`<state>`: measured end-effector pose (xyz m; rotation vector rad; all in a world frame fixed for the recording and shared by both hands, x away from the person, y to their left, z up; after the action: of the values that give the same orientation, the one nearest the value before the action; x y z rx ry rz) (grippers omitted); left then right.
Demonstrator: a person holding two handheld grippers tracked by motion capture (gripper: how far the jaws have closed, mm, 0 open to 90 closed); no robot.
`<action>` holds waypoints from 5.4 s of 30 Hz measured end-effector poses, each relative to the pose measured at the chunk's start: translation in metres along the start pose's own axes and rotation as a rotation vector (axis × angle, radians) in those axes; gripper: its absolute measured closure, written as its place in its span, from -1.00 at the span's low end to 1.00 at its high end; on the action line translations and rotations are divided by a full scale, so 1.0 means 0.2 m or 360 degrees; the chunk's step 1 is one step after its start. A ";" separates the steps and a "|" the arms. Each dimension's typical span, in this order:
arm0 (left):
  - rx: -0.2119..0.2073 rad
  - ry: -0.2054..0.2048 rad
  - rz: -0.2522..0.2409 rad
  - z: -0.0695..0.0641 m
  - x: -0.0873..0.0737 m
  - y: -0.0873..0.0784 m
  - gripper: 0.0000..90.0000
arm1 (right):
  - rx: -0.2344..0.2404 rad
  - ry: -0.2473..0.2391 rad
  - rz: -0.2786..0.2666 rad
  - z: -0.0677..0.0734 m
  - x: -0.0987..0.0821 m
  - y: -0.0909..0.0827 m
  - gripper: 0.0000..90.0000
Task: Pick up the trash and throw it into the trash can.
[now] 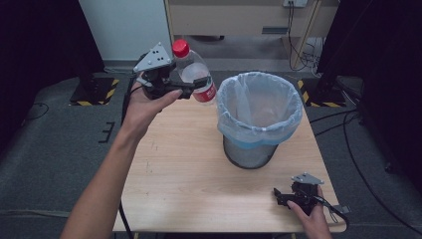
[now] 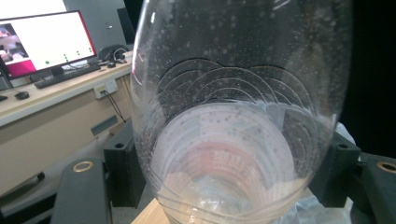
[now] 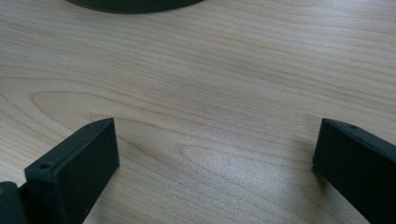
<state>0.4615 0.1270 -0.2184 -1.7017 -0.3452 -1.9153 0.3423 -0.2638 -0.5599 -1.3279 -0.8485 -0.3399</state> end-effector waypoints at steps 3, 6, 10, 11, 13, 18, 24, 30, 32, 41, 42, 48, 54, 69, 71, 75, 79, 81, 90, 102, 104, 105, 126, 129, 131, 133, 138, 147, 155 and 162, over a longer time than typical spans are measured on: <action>-0.0018 0.0004 -0.0004 -0.01 0.02 0.03 -0.40 | -0.0001 -0.0006 -0.0001 0.00 0.00 0.00 -0.99; -0.0031 0.0017 -0.0007 -0.02 0.04 0.05 -0.41 | 0.0000 -0.0001 0.0001 0.00 0.00 0.00 -0.99; -0.0036 0.0028 -0.0022 -0.04 0.06 0.08 -0.41 | 0.0001 -0.0004 0.0002 0.00 0.00 0.00 -0.99; -0.0042 0.0027 -0.0025 -0.04 0.06 0.09 -0.41 | 0.0001 -0.0004 0.0001 0.00 0.00 0.00 -0.99; -0.0047 0.0038 -0.0029 -0.05 0.08 0.11 -0.41 | 0.0001 -0.0004 0.0001 0.00 0.00 0.00 -0.99; -0.0059 0.0038 -0.0044 -0.06 0.08 0.13 -0.41 | 0.0001 -0.0004 0.0002 0.00 0.00 0.00 -0.99; -0.0066 0.0080 -0.0044 -0.08 0.08 0.18 -0.41 | -0.0002 0.0001 0.0002 0.00 0.00 0.00 -0.99; -0.0075 0.0081 -0.0064 -0.09 0.08 0.21 -0.41 | -0.0002 0.0001 0.0002 0.00 0.00 0.00 -0.99; -0.0078 0.0090 -0.0055 -0.09 0.07 0.23 -0.41 | -0.0002 0.0001 0.0002 0.00 0.00 0.00 -0.99; -0.0105 0.0083 -0.0070 -0.11 0.05 0.29 -0.41 | 0.0000 0.0000 0.0003 0.00 0.00 0.00 -0.99; -0.0109 0.0086 -0.0065 -0.11 0.05 0.30 -0.41 | 0.0001 -0.0002 0.0002 0.00 0.00 0.00 -0.99; -0.0115 0.0094 -0.0050 -0.13 0.02 0.35 -0.41 | 0.0000 -0.0001 0.0002 0.00 0.00 0.00 -0.99; -0.0135 0.0057 -0.0021 -0.13 -0.02 0.40 -0.41 | -0.0001 -0.0004 0.0000 0.00 0.00 0.00 -0.99; -0.0172 0.0051 0.0117 -0.15 -0.10 0.52 -0.41 | 0.0000 -0.0004 -0.0001 0.00 0.00 0.00 -0.99; -0.0172 0.0055 0.0126 -0.15 -0.11 0.53 -0.42 | -0.0001 -0.0001 -0.0002 0.00 0.00 0.00 -0.99; -0.0178 0.0078 0.0153 -0.17 -0.12 0.56 -0.42 | 0.0000 -0.0002 -0.0003 0.00 0.00 0.00 -0.99; -0.0185 0.0074 0.0171 -0.17 -0.13 0.57 -0.42 | -0.0001 -0.0002 -0.0003 0.00 0.00 0.00 -0.99; -0.0194 0.0068 0.0200 -0.17 -0.15 0.59 -0.42 | -0.0001 -0.0001 -0.0002 0.00 0.00 0.00 -0.99; -0.0216 0.0036 0.0291 -0.16 -0.19 0.63 -0.62 | -0.0001 -0.0001 -0.0002 0.00 0.00 0.00 -0.99; -0.0166 0.0079 0.0272 -0.16 -0.15 0.52 -0.78 | 0.0000 -0.0004 -0.0002 0.00 0.00 0.00 -0.99; -0.0166 0.0080 0.0276 -0.16 -0.14 0.50 -0.79 | -0.0001 -0.0006 -0.0001 0.00 0.00 0.00 -0.99; -0.0161 0.0088 0.0283 -0.15 -0.14 0.49 -0.79 | -0.0001 -0.0007 -0.0002 0.00 0.00 0.00 -0.99; -0.0056 -0.0027 0.0326 -0.02 -0.23 0.33 -0.90 | -0.0003 -0.0007 -0.0001 0.00 0.00 0.00 -0.99; -0.0054 -0.0040 0.0339 -0.01 -0.25 0.33 -0.91 | -0.0001 -0.0007 -0.0002 0.00 0.00 0.00 -0.99; -0.0053 -0.0039 0.0340 -0.01 -0.25 0.33 -0.91 | -0.0001 -0.0007 -0.0002 0.00 0.00 0.00 -0.99; -0.0052 -0.0040 0.0342 -0.01 -0.26 0.33 -0.91 | -0.0001 -0.0007 -0.0002 0.00 0.00 0.00 -0.99; -0.0045 -0.0056 0.0348 0.00 -0.29 0.32 -0.92 | -0.0001 -0.0007 -0.0001 0.00 0.00 0.00 -0.99; -0.0022 -0.0103 0.0354 0.03 -0.33 0.28 -0.92 | -0.0001 -0.0007 -0.0001 0.00 0.00 0.00 -0.99; 0.0015 -0.0124 0.0395 0.06 -0.42 0.26 -0.93 | -0.0001 -0.0004 -0.0001 0.00 0.00 0.00 -0.99; 0.0038 -0.0152 0.0432 0.10 -0.50 0.21 -0.93 | -0.0002 -0.0005 -0.0001 0.00 0.00 0.00 -0.99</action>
<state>0.5063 0.1256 -0.3197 -1.7302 -0.1620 -1.6328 0.3425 -0.2642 -0.5599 -1.3295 -0.8514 -0.3391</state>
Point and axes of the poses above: each handheld gripper's, and its own axes: y roughly forward along the jaws, x roughly out of its top, z roughly to its left, the point moved 3 cm from there along y, roughly forward along the jaws
